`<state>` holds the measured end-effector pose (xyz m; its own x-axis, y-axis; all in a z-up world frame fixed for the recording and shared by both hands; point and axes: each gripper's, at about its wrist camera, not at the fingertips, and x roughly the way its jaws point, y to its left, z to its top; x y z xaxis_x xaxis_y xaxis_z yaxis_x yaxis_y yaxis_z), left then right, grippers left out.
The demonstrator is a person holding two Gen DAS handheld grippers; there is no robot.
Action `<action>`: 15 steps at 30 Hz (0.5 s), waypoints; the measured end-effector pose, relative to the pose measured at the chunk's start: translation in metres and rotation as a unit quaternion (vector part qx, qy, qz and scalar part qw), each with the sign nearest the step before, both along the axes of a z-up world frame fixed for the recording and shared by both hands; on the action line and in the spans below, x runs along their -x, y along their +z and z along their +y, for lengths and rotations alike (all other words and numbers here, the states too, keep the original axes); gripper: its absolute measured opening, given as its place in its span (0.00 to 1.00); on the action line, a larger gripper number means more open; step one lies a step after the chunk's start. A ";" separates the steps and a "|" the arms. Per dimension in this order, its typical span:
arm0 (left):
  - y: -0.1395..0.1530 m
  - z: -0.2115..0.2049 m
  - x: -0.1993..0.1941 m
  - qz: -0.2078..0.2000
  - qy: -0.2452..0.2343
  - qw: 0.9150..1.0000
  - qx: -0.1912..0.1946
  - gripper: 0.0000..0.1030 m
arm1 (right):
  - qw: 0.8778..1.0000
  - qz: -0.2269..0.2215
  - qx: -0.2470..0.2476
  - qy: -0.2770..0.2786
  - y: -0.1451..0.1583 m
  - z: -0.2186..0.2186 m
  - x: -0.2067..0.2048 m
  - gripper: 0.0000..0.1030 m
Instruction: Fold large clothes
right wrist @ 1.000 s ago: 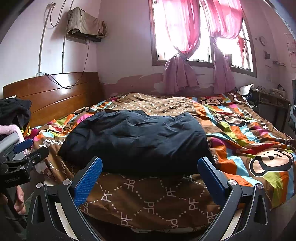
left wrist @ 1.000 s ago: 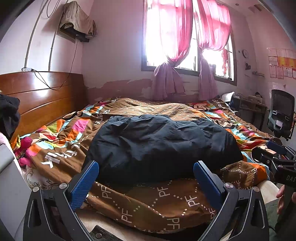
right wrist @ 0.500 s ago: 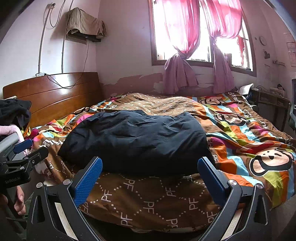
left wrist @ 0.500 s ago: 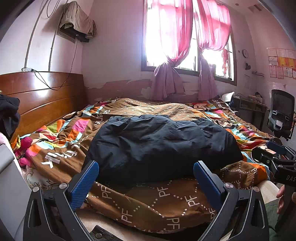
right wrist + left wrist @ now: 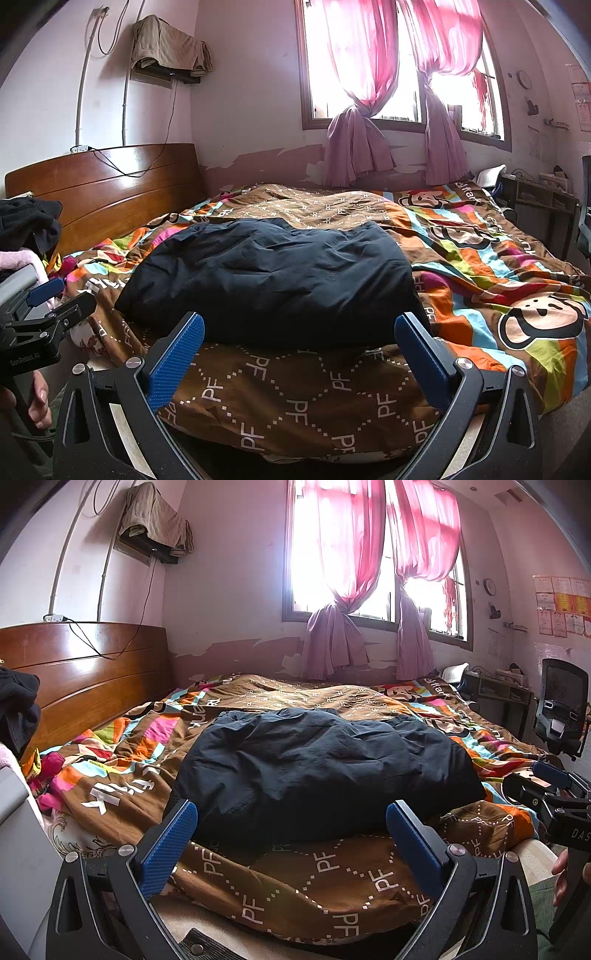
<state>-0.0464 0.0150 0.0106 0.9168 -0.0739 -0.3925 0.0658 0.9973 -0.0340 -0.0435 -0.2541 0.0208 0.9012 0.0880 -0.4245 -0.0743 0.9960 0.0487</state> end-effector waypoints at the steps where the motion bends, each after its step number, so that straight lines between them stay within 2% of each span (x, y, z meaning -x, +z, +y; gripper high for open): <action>1: 0.000 0.000 0.000 0.000 0.000 1.000 0.000 1.00 | 1.000 0.000 0.000 0.000 0.000 0.000 0.000 0.99; 15: 0.000 0.001 0.000 0.000 0.000 1.000 0.000 1.00 | 1.000 0.001 -0.001 0.000 -0.001 -0.001 0.000 0.99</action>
